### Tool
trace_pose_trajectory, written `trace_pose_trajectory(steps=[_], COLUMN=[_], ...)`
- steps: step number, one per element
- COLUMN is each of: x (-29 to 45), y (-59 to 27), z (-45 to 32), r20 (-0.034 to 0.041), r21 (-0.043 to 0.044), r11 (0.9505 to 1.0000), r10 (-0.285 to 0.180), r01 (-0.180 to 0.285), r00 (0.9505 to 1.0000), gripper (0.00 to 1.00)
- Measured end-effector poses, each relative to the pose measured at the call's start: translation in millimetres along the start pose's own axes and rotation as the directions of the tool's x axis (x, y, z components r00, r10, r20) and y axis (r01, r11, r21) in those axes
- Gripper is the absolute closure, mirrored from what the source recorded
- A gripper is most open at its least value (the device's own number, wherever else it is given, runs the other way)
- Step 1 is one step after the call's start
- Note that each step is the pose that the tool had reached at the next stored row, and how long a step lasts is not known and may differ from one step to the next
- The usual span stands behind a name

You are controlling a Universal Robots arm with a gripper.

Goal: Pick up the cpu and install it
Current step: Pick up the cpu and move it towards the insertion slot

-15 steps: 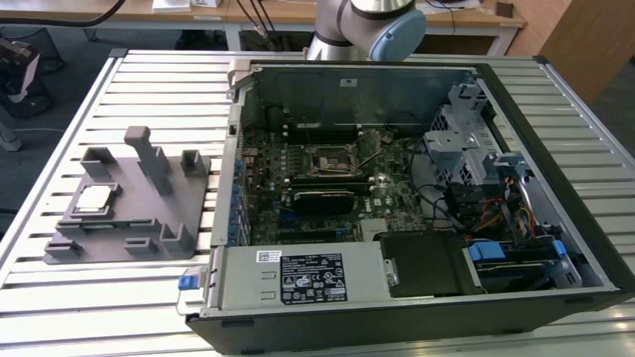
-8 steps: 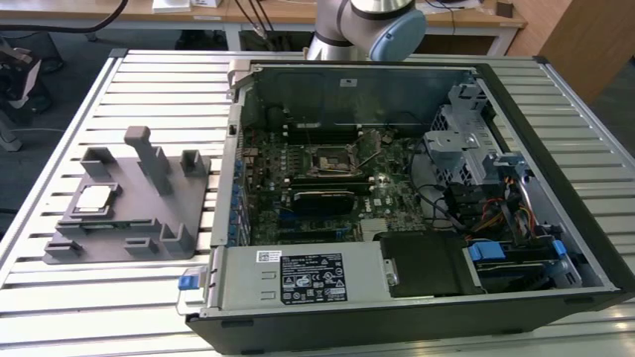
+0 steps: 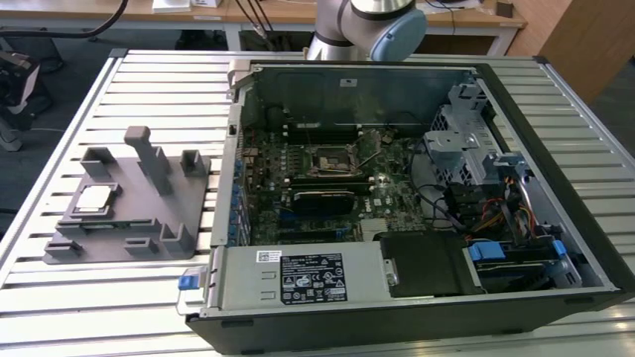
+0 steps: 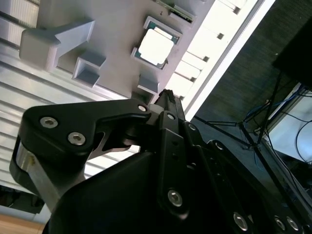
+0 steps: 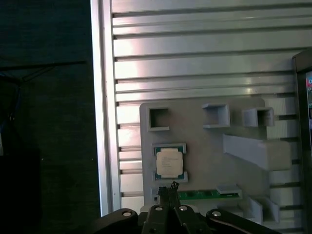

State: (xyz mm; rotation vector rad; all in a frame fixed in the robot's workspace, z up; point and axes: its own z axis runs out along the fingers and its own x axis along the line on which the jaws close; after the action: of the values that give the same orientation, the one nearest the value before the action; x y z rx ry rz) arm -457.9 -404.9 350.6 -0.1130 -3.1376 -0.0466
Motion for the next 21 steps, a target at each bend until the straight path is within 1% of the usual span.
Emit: trace_pose_trajectory(steps=[3, 6, 9, 15, 16, 17, 19, 20, 21], x=[-0.2, -3.5, -7.2, -7.9, -7.9, -7.9, -7.9, -7.9, -7.9], y=[-0.4, -0.3, -0.4, -1.8, -1.8, -1.9, -2.0, -2.0, -2.1], z=[0.5, 2.4, 5.5, 13.1, 14.2, 15.4, 17.9, 19.7, 21.5], r20=[0.0001, 0.0001, 0.0003, -0.0001, -0.0001, 0.0, 0.0, 0.0, 0.0001], r21=[0.0024, 0.003, 0.0029, 0.0034, 0.0037, 0.0037, 0.0037, 0.0037, 0.0037], r11=[1.0, 1.0, 1.0, 1.0, 1.0, 1.0, 1.0, 0.9999, 0.9999], r10=[0.0, -0.001, -0.004, -0.008, -0.008, -0.009, -0.009, -0.009, -0.01], r01=[0.0, 0.001, 0.004, 0.008, 0.008, 0.009, 0.009, 0.009, 0.01], r00=[1.0, 1.0, 1.0, 1.0, 1.0, 1.0, 1.0, 1.0, 1.0], gripper=[0.89, 0.89, 0.89, 0.89, 0.83, 0.83, 0.71, 0.71, 0.65])
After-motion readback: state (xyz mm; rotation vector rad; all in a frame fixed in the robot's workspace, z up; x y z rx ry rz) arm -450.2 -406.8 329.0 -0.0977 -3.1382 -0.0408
